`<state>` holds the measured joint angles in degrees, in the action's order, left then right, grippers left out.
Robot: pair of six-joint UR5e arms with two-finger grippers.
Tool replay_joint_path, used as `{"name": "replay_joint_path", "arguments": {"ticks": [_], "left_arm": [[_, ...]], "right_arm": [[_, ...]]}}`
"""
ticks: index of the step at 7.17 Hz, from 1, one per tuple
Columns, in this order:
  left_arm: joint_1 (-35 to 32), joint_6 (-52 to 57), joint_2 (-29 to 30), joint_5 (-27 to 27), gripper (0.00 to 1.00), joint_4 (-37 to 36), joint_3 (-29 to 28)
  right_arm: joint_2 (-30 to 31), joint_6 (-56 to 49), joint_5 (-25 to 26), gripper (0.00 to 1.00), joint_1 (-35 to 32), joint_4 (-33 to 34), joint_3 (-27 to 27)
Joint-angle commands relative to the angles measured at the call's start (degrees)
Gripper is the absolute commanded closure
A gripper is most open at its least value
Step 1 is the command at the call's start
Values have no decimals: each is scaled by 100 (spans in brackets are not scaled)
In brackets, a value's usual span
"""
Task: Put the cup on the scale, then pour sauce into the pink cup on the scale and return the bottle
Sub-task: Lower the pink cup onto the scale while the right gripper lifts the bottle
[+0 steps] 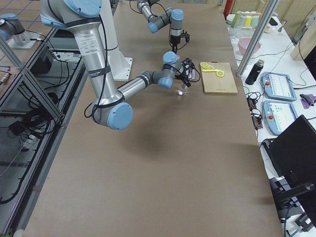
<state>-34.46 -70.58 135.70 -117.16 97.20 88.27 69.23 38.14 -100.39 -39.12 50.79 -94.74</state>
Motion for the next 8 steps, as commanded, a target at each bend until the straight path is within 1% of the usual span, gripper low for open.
{"name": "replay_joint_path", "arguments": {"ticks": [1,3,4,5,6,7,8], "left_arm": [[-8,0,0,9,100,9,-3],[-8,9,9,158,100,53,-11],[-8,9,17,245,100,53,-11],[-17,9,113,420,100,62,-81],[-8,9,158,552,100,192,-221],[-17,9,210,562,100,437,-466],[-17,0,237,563,100,518,-582]], "right_arm": [[-14,0,1,63,19,1,-27],[-14,0,1,76,19,-8,-36],[-6,9,1,91,19,-8,-44],[-6,9,1,100,19,1,-44],[-14,18,-51,100,19,1,-53],[-32,35,-60,100,27,9,-45],[-67,114,-51,100,28,18,-53]]}}
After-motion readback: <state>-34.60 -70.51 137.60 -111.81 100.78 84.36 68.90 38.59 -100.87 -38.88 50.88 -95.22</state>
